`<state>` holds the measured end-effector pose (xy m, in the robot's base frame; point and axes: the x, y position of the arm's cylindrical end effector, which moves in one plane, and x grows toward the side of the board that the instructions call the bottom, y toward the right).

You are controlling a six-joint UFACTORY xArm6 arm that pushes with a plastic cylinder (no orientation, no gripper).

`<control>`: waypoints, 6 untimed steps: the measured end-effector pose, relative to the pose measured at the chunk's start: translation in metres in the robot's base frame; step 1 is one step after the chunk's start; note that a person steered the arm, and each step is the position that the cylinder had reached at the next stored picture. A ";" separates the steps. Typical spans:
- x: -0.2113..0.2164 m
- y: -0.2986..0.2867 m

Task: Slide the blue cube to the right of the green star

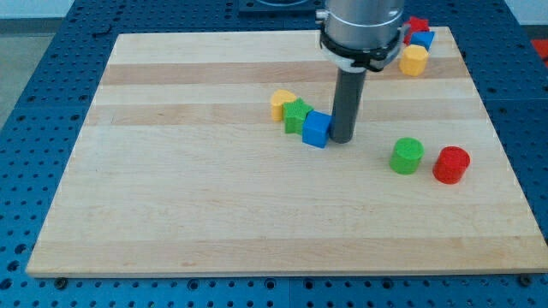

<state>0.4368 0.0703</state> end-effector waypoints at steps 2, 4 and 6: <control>0.012 -0.023; 0.049 -0.053; 0.055 -0.092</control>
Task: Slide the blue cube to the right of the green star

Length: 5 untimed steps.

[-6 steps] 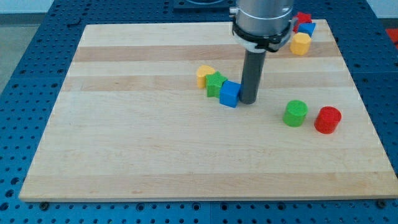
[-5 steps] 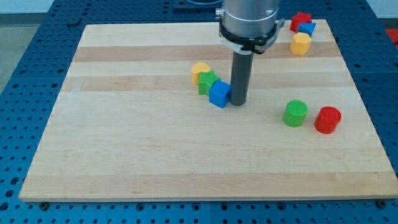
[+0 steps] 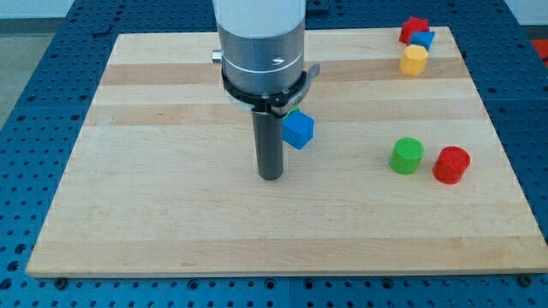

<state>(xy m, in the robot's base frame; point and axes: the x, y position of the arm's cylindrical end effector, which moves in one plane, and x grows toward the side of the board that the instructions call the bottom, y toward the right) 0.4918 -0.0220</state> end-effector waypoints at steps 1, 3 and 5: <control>-0.015 0.000; -0.043 0.017; -0.057 0.043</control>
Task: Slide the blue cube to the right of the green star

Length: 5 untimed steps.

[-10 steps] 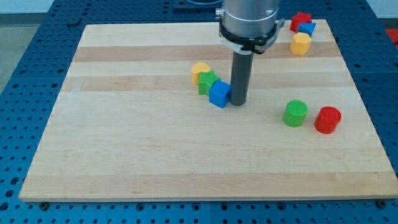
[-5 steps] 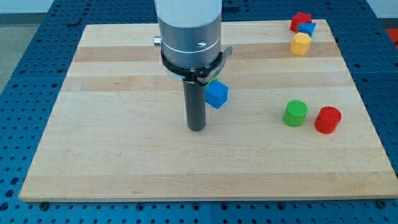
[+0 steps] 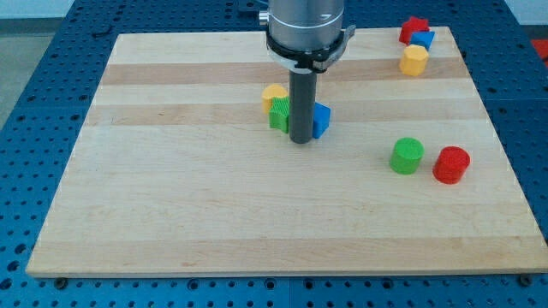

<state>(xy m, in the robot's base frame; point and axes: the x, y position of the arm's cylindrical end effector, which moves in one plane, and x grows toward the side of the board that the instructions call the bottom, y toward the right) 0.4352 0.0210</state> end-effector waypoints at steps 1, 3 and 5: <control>0.006 0.000; 0.007 0.026; -0.014 0.030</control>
